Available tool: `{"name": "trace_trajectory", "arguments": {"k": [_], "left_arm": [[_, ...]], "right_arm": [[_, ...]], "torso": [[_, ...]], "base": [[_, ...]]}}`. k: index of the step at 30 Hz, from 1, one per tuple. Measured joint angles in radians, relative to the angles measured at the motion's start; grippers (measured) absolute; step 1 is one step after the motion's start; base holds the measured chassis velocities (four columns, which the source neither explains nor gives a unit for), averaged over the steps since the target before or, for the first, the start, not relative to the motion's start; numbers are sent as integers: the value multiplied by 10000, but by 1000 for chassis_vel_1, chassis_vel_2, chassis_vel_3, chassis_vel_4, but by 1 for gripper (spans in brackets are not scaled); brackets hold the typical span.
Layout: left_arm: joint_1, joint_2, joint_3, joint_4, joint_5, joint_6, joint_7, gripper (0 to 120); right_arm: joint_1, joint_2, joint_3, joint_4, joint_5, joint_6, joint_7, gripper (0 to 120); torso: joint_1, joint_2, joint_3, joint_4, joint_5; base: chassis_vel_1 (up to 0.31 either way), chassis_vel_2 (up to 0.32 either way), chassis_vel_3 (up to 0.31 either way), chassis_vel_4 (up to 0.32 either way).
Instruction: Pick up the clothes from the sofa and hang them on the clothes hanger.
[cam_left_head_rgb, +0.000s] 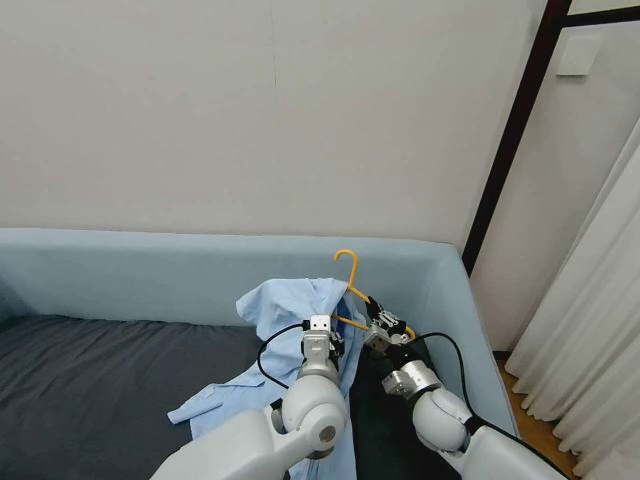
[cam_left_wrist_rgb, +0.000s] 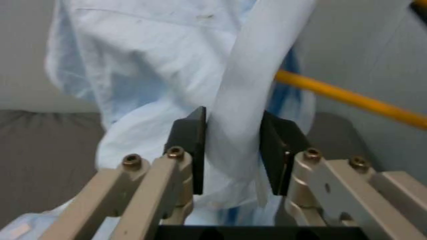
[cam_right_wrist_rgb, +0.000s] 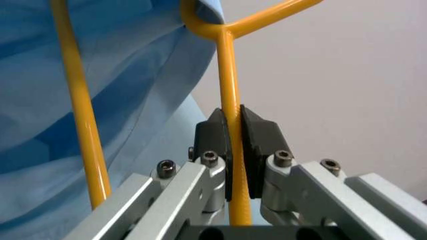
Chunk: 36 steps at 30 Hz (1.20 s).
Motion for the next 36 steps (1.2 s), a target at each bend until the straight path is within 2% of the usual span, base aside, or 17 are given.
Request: {"name": "trace_trajectory", "arguments": {"k": [3,4,7,8,13,14,17,18,21,23,24,27,28,29,31,32,36], "left_arm": [[668,1119,-334,-945,46,594,123,47],[668,1119,-334,-945,46,594,123,47],[1817,2351,-1026,-1956,681,430,1490,61],[1817,2351,-1026,-1956,681,430,1490,61],[2870,4614,-2857,-2933,1332,-2113,4947,84],[2870,4614,-2857,-2933,1332,-2113,4947,84],[2494,5680,-3971,-2660,998,-3135,6924,97],[2494,5680,-3971,-2660,998,-3135,6924,97],[1973,6890,-4466,-1714,1076,-4664,9083,98],[1444,7395,-4471,-885,962,-5312,10709,94],[1444,7395,-4471,-885,962,-5312,10709,94],[394,7743,-4008,390,389,-5878,12898,91],[-292,7714,-3541,1052,180,-5973,14169,90],[-292,7714,-3541,1052,180,-5973,14169,90],[-1942,7249,-2574,2390,182,-5891,16409,86],[-1942,7249,-2574,2390,182,-5891,16409,86],[-4479,6088,-404,4274,133,-5434,18680,75]], "right_arm": [[-119,-24,187,26,-60,262,0,4],[-119,-24,187,26,-60,262,0,4],[-255,-29,459,2,-260,553,15,4],[-255,-29,459,2,-260,553,15,4],[-630,76,1209,-215,-1474,1466,133,4],[-630,76,1209,-215,-1474,1466,133,4],[-692,281,1556,-395,-2494,2192,227,4],[-692,281,1556,-395,-2494,2192,227,4],[-221,639,1236,-728,-3039,2637,232,4],[-44,820,1059,-862,-3179,2731,226,4],[-44,820,1059,-862,-3179,2731,226,4],[83,1022,952,-942,-3394,2868,198,4],[71,1049,964,-935,-3479,2909,191,4],[71,1049,964,-935,-3479,2909,191,4],[-18,1051,1070,-861,-3541,2940,184,4],[-18,1051,1070,-861,-3541,2940,184,4],[-248,850,1322,-635,-3562,2983,183,4]], "torso": [[0,1,0,2,0],[0,1,0,2,0],[-1,0,0,6,-4],[-1,0,0,6,-4],[-1,1,0,2,-4],[-1,1,0,2,-4],[0,1,0,-7,-5],[0,1,0,-7,-5],[1,1,1,13,2],[1,1,1,3,-5],[1,1,1,3,-5],[1,1,1,9,2],[1,1,2,9,-4],[1,1,2,9,-4],[1,1,2,1,-1],[1,1,2,1,-1],[2,-1,3,-3,0]], "base": [[0,0,0,0],[0,0,0,0],[0,0,0,0],[0,0,0,0],[0,0,0,0],[0,0,0,0],[0,0,0,0],[0,0,0,0],[0,0,0,0],[0,0,0,0],[0,0,0,0],[0,0,0,0],[0,0,0,0],[0,0,0,0],[0,0,0,0],[0,0,0,0],[0,0,0,0]]}}
